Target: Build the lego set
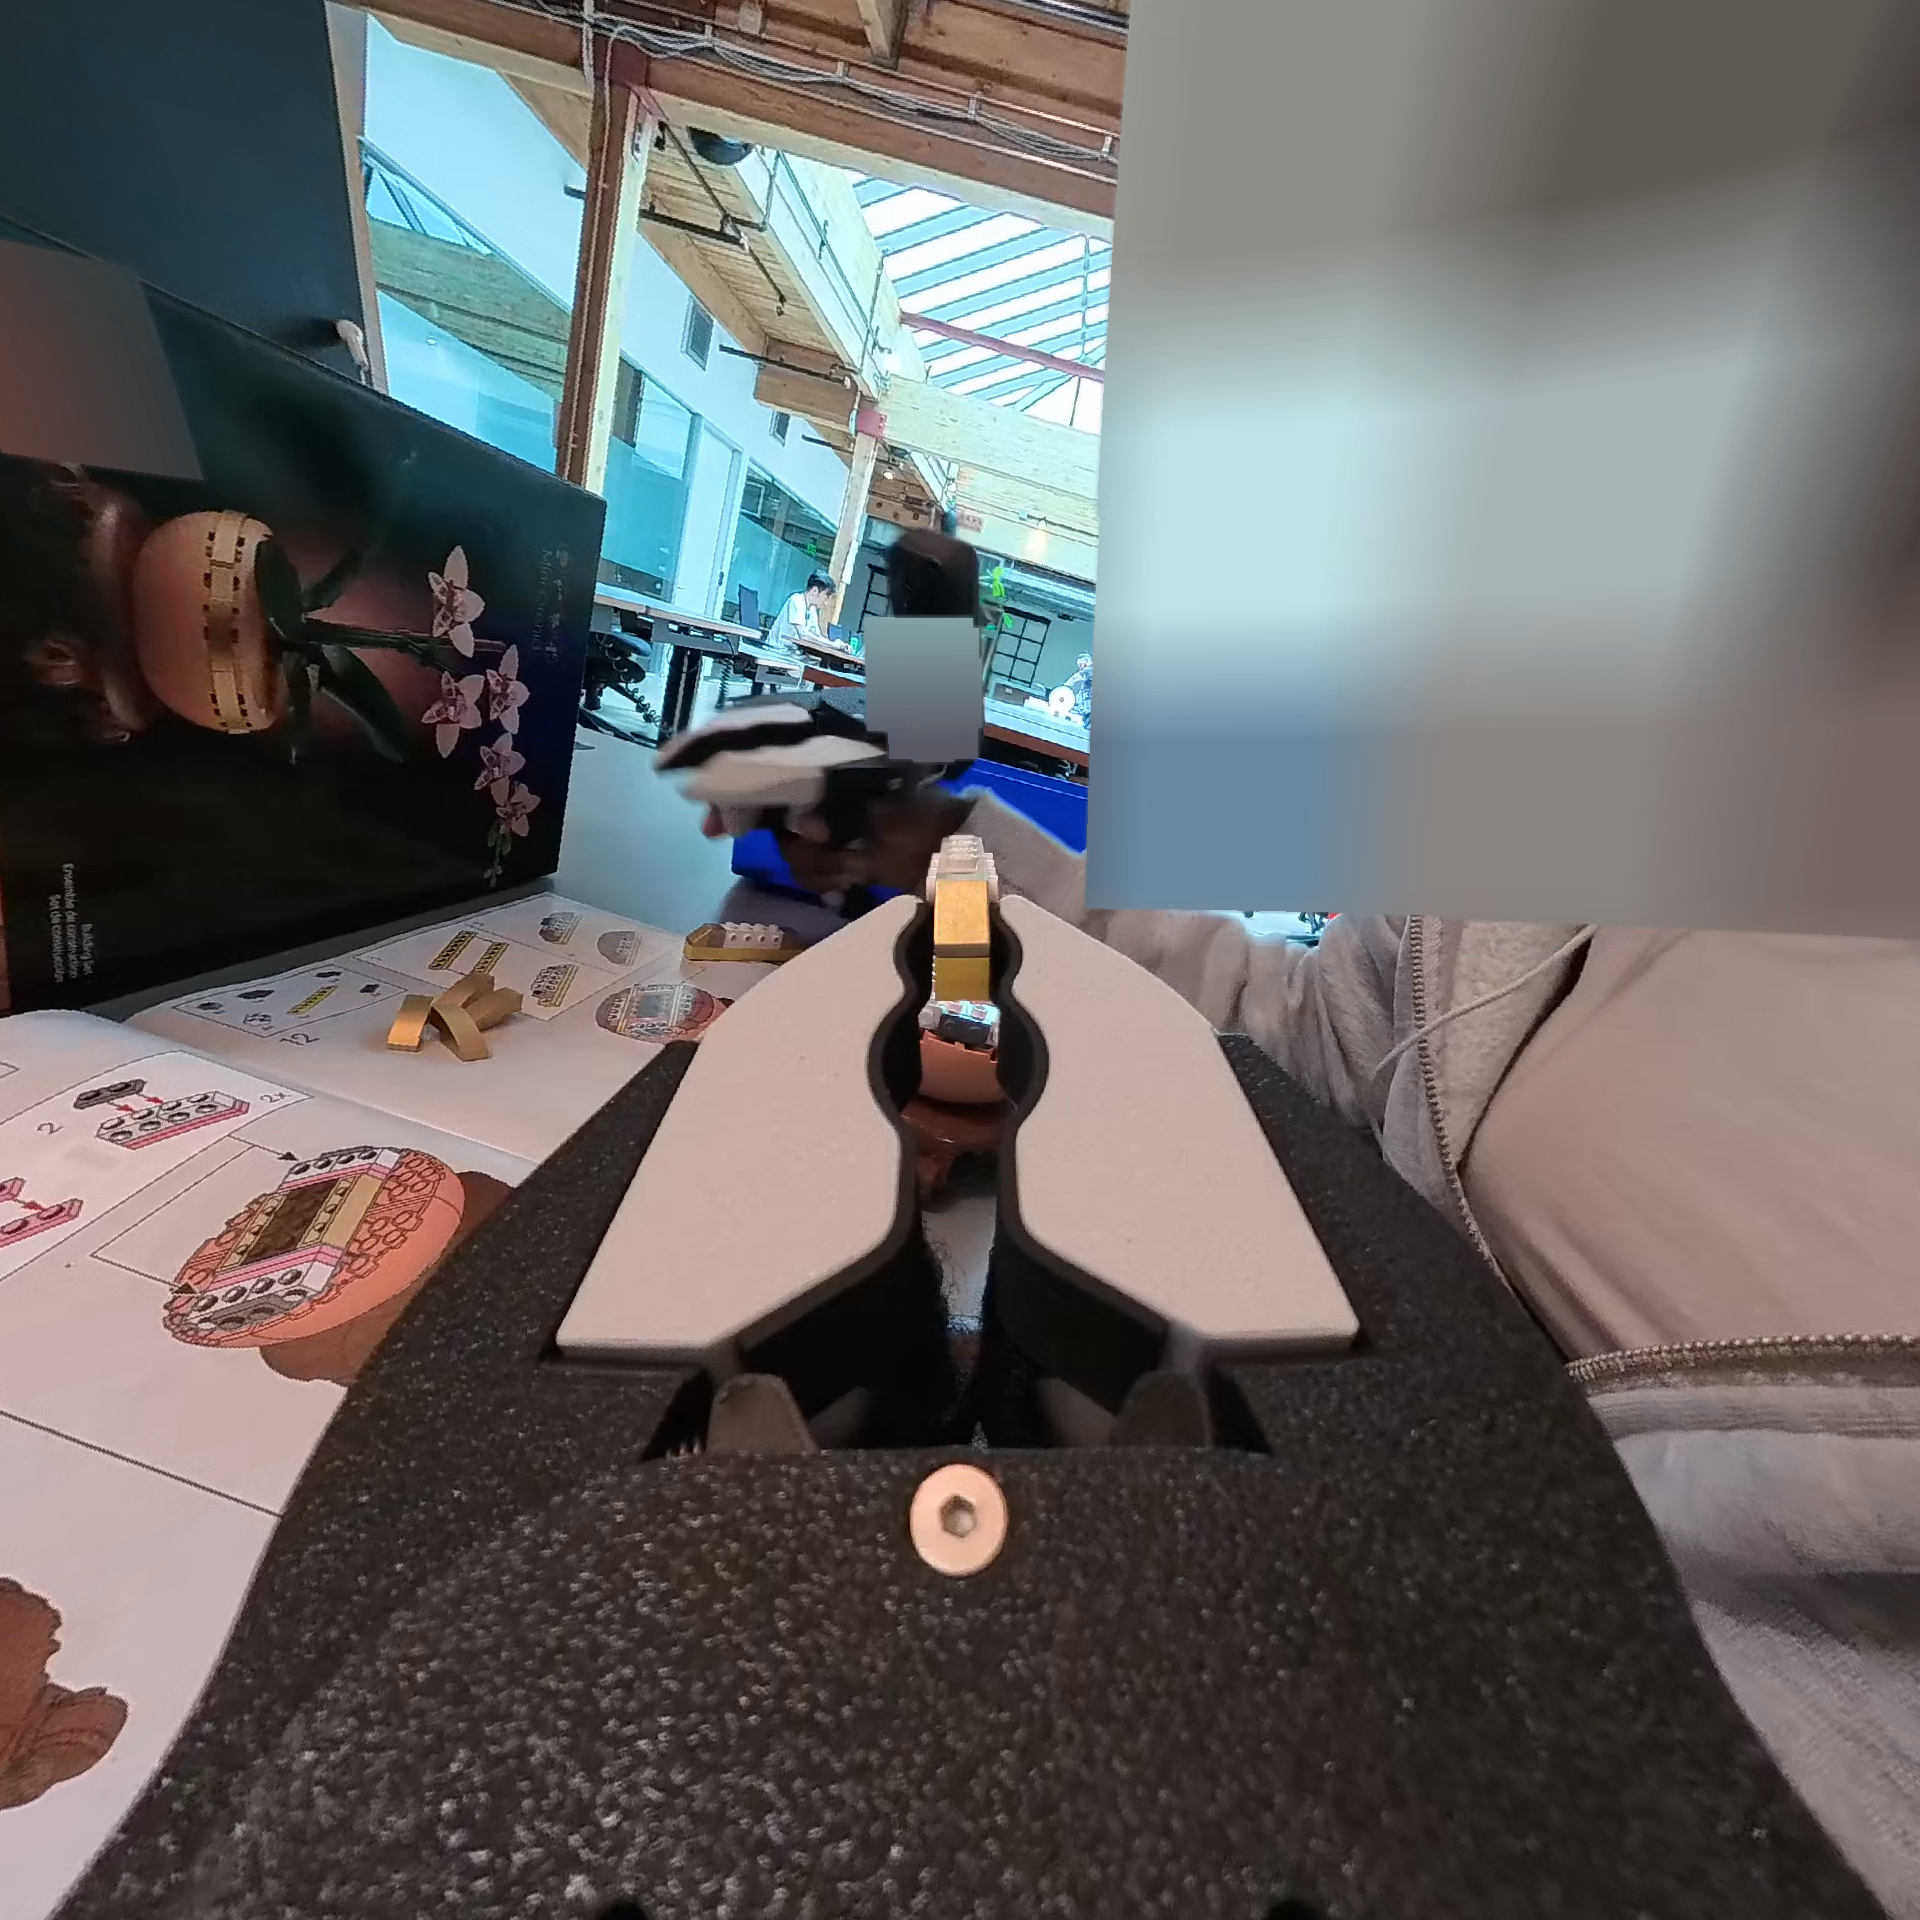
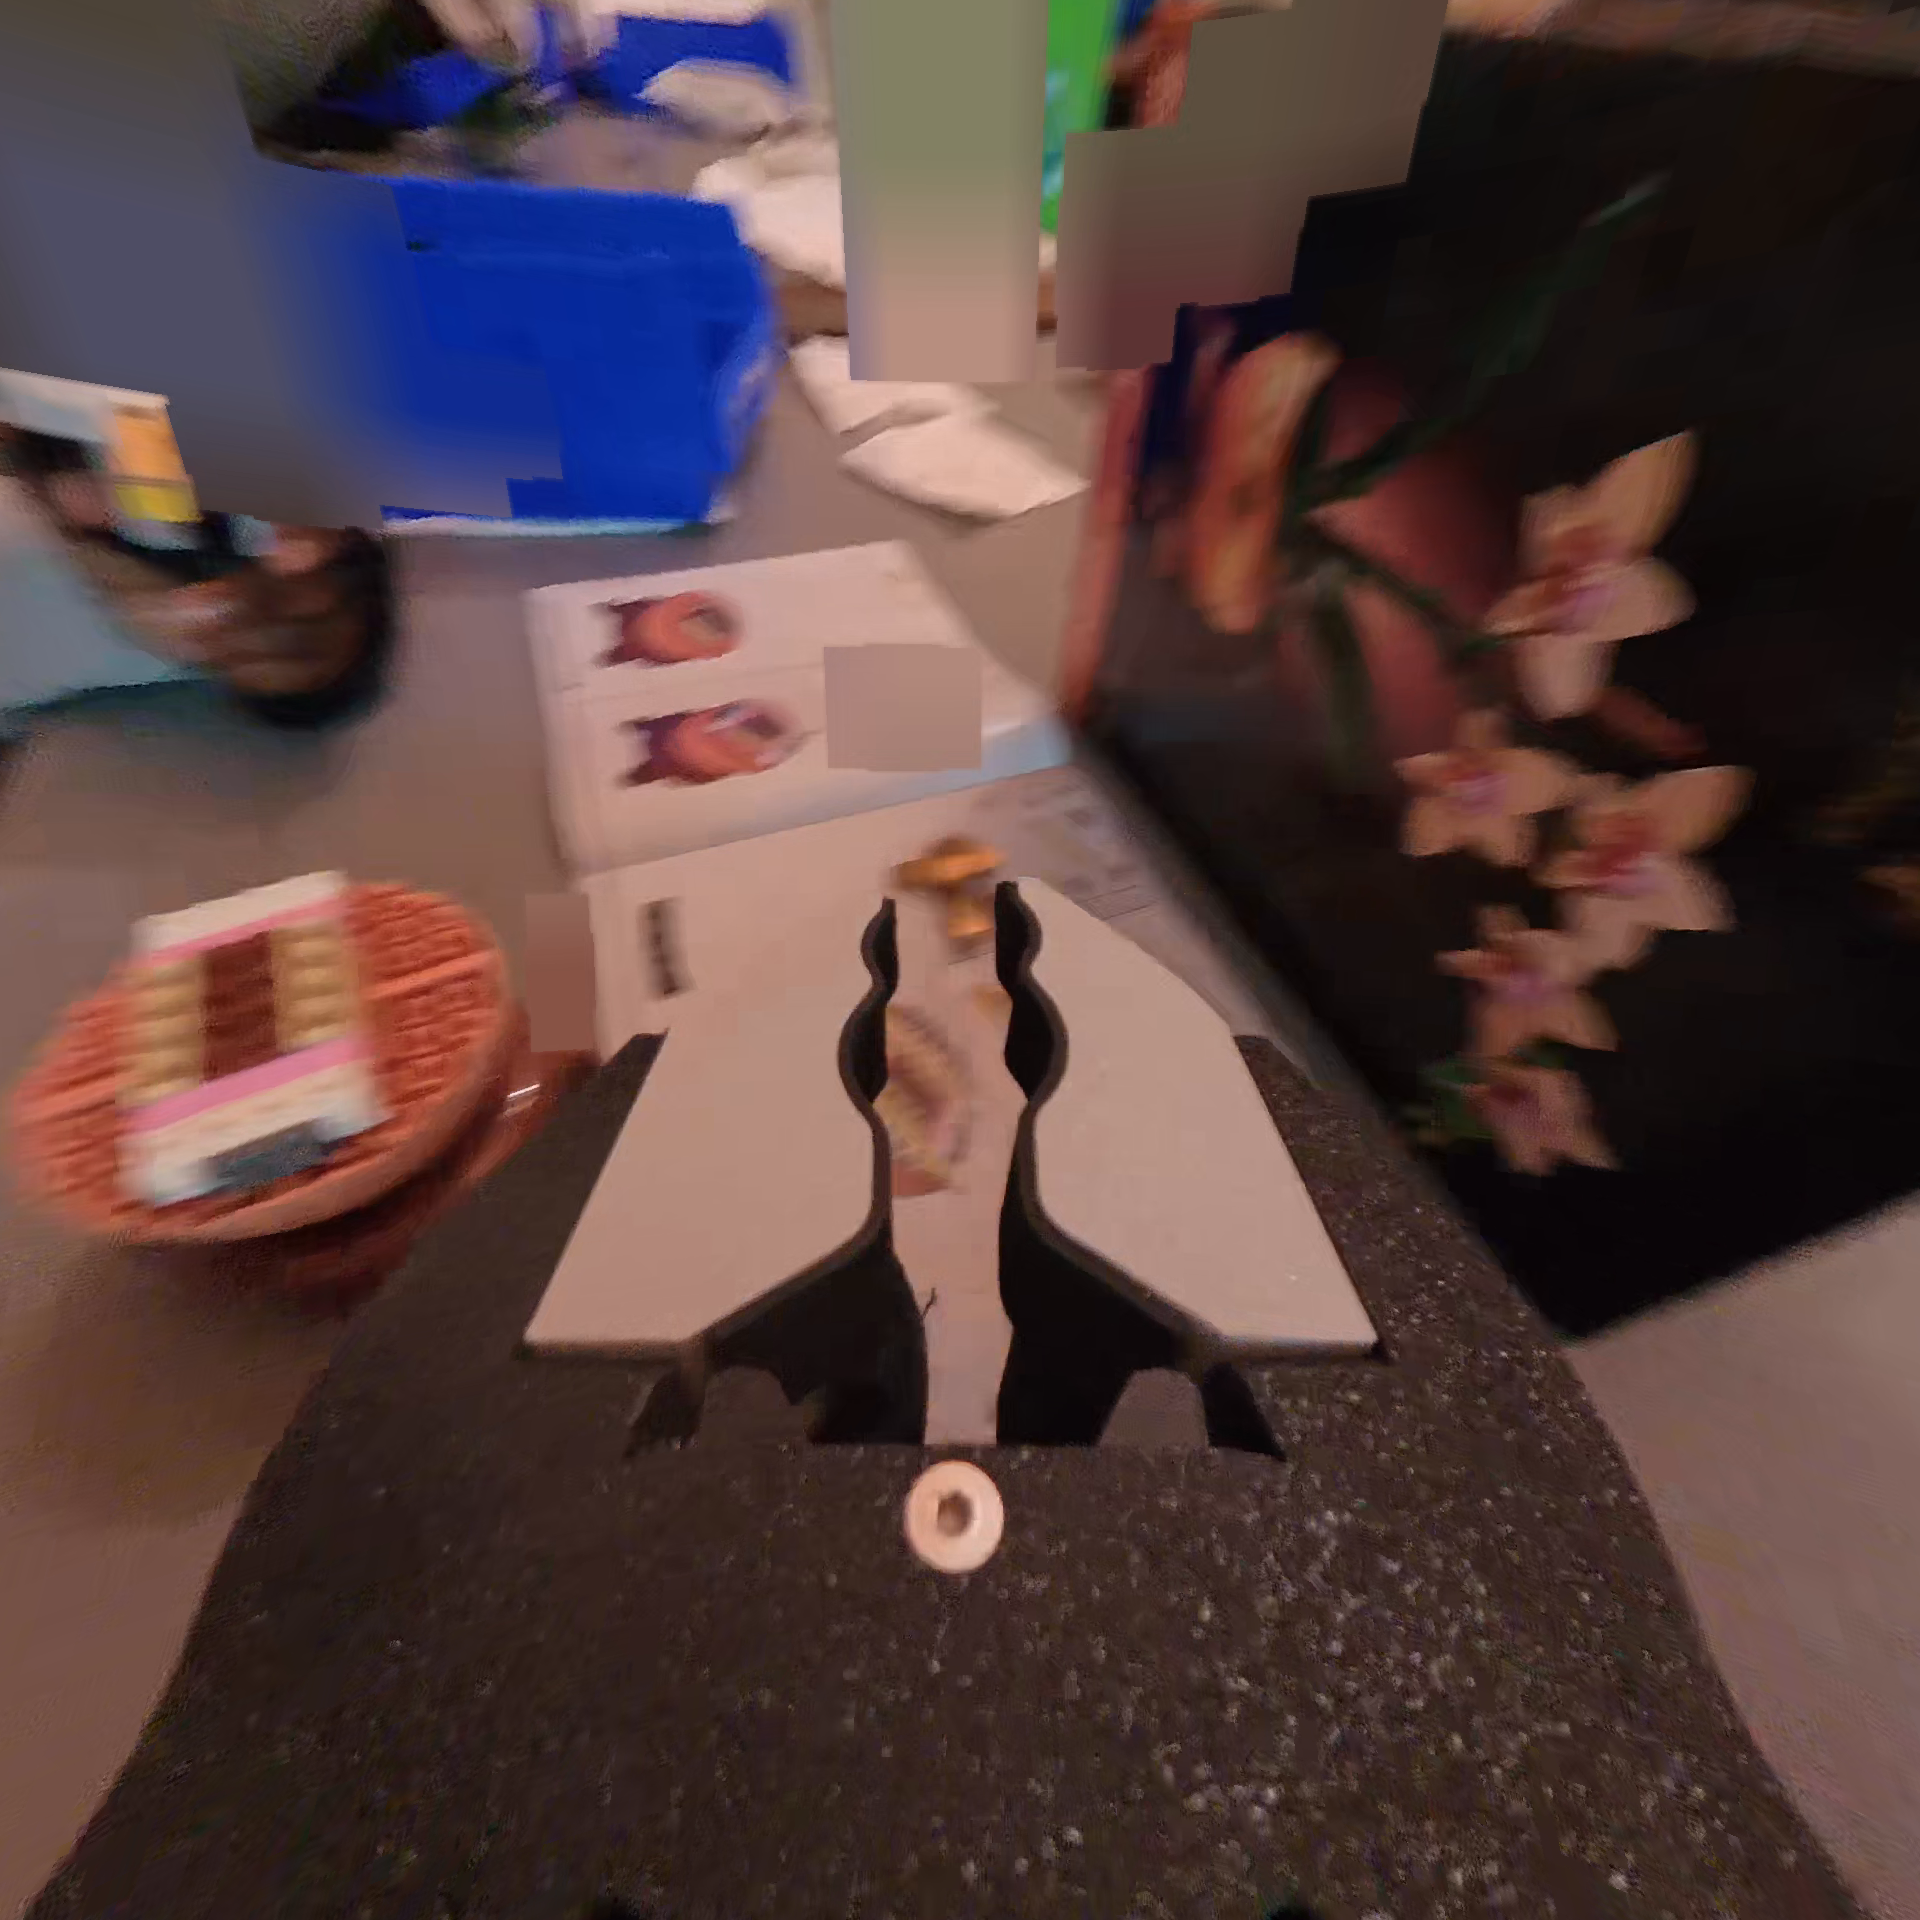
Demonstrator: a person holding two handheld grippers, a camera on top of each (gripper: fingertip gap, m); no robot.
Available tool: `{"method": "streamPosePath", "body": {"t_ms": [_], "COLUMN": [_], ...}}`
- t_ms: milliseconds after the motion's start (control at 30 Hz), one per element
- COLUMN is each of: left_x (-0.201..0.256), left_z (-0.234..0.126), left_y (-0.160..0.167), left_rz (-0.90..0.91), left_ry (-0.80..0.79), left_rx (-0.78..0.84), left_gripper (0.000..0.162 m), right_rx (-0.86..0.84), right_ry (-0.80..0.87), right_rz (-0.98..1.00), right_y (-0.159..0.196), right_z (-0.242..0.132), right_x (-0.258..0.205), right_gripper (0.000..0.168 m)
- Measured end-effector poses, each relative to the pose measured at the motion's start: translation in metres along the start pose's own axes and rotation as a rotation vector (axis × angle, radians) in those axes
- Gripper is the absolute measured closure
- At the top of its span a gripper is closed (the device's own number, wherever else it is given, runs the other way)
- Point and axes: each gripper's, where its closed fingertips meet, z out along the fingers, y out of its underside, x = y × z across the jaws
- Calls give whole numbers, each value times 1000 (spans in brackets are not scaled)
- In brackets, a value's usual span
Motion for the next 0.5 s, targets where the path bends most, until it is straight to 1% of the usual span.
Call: {"method": "streamPosePath", "body": {"t_ms": [33, 67, 200, 267, 367, 433, 500], "left_x": [0, -1, -1, 0, 2, 2, 3], "left_z": [0, 1, 4, 5, 5, 5, 5], "left_y": [0, 0, 2, 4, 5, 5, 4], "left_rz": [-1, 1, 25, 34, 49, 54, 59], "left_ry": [-1, -4, -4, -1, 5, 6, 6], "left_rx": [0, -2, -22, -32, -38, -38, -36], "left_gripper": [153, 153, 153, 153, 153, 153, 153], "right_rx": [-64, -125, -346, -435, -433, -367, -270], "right_ry": [-76, -114, -291, -335, -334, -293, -200], "right_rz": [31, 33, -76, -116, -117, -108, -120], "right_y": [3, 7, 27, 40, 44, 35, 22], "right_z": [2, 5, 27, 35, 41, 32, 17], "right_x": [-12, -19, -58, -66, -64, -58, -45], "right_gripper": [147, 146, 146, 147, 149, 152, 153]}}
